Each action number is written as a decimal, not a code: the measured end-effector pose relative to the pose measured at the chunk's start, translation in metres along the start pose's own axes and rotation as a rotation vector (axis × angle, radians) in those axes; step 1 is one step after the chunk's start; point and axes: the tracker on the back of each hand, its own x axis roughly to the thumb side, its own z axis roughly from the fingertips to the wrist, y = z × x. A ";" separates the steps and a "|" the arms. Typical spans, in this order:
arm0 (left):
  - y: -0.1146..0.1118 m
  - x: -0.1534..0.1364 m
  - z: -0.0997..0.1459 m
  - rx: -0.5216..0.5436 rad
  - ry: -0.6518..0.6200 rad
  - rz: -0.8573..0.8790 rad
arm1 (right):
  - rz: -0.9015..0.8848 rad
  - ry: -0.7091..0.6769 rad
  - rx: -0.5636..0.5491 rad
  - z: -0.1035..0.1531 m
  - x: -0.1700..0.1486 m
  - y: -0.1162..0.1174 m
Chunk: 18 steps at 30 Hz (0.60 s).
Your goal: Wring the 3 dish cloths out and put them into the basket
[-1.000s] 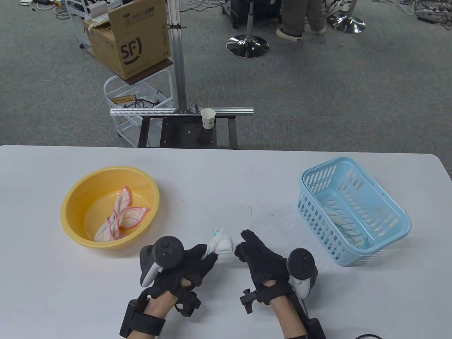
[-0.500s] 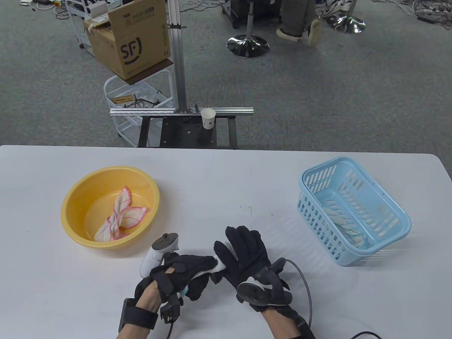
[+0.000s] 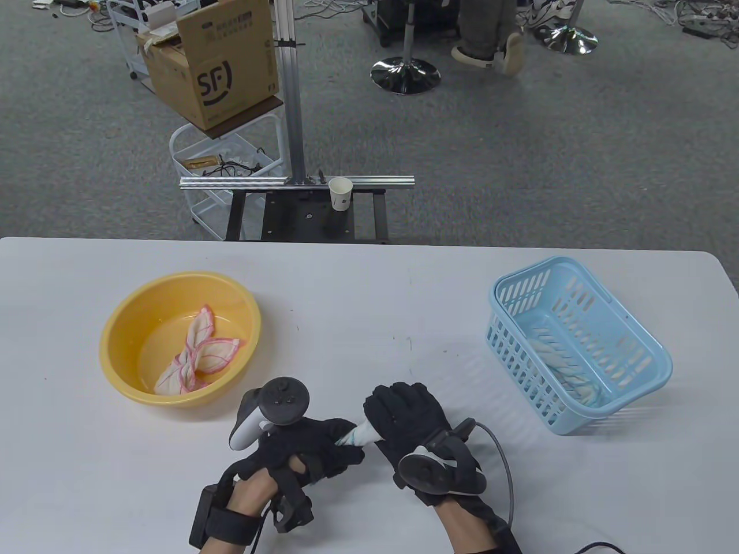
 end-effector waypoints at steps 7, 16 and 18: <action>-0.004 0.016 0.004 0.240 0.014 -0.444 | -0.029 0.104 0.107 -0.003 0.001 0.003; -0.007 0.025 0.009 0.445 -0.051 -0.668 | -0.422 0.378 0.232 -0.001 -0.014 0.014; -0.007 0.027 0.010 0.457 -0.070 -0.682 | -0.496 0.414 0.253 0.001 -0.018 0.017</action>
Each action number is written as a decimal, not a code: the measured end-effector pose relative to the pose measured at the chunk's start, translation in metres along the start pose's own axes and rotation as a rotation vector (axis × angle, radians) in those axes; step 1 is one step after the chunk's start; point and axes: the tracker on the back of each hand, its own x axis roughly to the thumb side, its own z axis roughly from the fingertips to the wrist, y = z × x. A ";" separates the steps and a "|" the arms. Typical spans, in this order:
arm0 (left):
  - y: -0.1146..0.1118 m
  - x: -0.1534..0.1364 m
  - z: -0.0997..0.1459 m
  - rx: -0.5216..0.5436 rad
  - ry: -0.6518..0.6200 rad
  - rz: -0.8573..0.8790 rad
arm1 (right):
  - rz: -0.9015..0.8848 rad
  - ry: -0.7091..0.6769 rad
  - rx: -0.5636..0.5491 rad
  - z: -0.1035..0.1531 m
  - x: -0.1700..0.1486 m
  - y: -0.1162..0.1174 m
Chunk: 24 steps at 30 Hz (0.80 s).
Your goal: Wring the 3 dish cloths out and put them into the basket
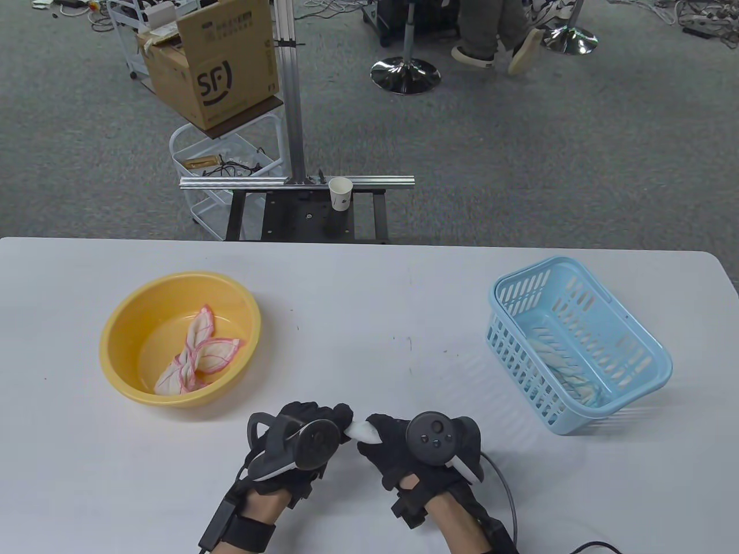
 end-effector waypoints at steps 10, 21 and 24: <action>0.009 0.006 0.003 0.070 -0.059 -0.029 | -0.418 0.131 0.188 -0.003 -0.024 0.010; 0.014 0.003 0.004 0.098 -0.027 -0.028 | -0.567 0.154 0.209 -0.003 -0.030 0.014; 0.016 -0.003 0.006 0.092 -0.005 0.007 | -0.496 0.122 0.140 -0.004 -0.027 0.005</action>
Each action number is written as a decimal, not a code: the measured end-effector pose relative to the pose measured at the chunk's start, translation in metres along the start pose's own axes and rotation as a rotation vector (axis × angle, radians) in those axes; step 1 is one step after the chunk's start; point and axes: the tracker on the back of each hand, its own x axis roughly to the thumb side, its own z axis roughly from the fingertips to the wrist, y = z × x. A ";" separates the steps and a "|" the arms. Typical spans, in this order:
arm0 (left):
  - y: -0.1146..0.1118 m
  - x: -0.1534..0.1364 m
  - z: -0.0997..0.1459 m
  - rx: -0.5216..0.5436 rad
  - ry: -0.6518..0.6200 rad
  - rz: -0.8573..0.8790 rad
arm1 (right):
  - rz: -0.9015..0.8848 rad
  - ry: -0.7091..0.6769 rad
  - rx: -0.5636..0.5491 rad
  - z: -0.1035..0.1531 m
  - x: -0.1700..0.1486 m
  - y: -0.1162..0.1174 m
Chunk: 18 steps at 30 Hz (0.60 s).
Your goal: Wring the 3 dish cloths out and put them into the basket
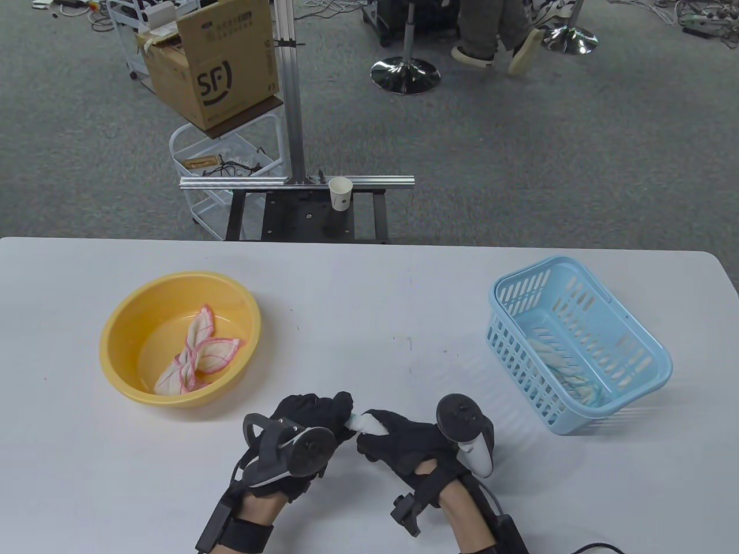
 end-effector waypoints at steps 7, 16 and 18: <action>0.003 -0.014 0.002 -0.013 0.061 0.059 | 0.193 -0.100 -0.221 0.008 0.021 -0.031; 0.000 -0.033 0.004 -0.019 0.132 0.156 | 0.446 -0.116 -0.686 0.041 0.072 -0.102; -0.001 -0.033 0.004 -0.025 0.132 0.162 | 0.475 -0.069 -0.786 0.047 0.076 -0.120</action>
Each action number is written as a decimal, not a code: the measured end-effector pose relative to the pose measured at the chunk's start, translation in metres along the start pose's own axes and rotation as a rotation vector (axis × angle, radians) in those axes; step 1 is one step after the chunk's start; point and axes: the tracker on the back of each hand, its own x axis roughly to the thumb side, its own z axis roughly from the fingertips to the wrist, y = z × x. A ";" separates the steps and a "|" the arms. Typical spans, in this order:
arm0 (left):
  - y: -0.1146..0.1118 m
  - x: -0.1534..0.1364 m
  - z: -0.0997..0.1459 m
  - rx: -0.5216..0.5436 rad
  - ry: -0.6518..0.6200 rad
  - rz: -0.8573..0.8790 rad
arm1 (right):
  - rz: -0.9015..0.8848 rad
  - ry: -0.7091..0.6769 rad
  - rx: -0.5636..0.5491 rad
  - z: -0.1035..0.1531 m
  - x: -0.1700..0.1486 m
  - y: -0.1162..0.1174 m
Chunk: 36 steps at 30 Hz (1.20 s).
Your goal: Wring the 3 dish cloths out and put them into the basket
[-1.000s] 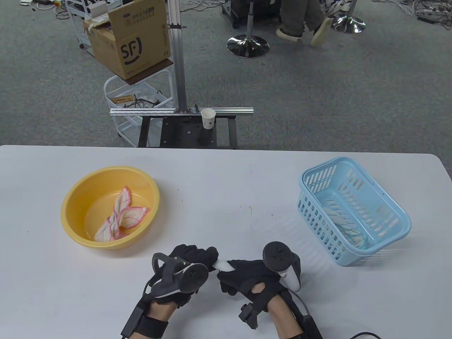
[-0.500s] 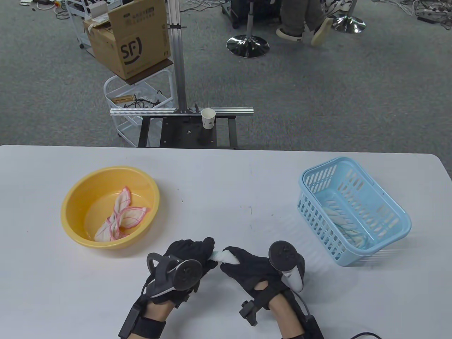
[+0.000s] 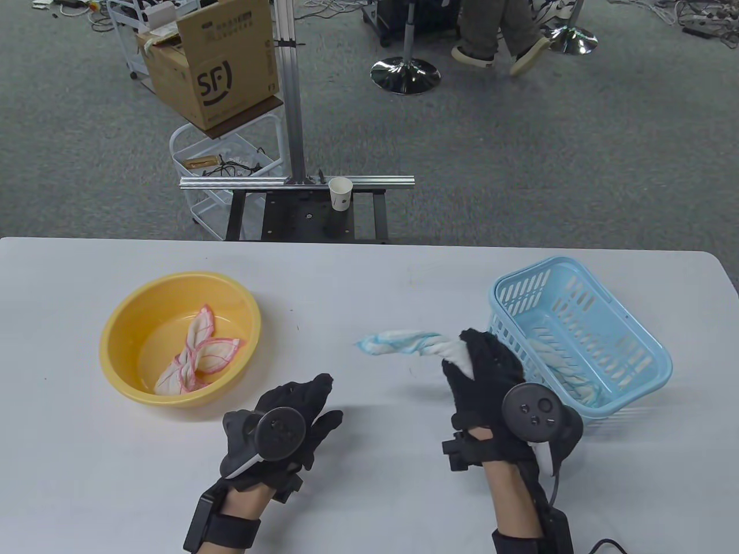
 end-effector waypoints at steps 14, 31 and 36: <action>-0.004 0.000 0.000 -0.036 0.011 0.047 | 0.226 0.487 -0.228 -0.017 -0.068 -0.057; -0.006 -0.006 0.001 -0.070 0.055 0.042 | 0.345 0.300 -0.092 -0.009 -0.054 -0.021; -0.005 -0.011 0.000 -0.061 0.088 0.030 | 0.349 0.129 -0.043 -0.006 -0.026 0.002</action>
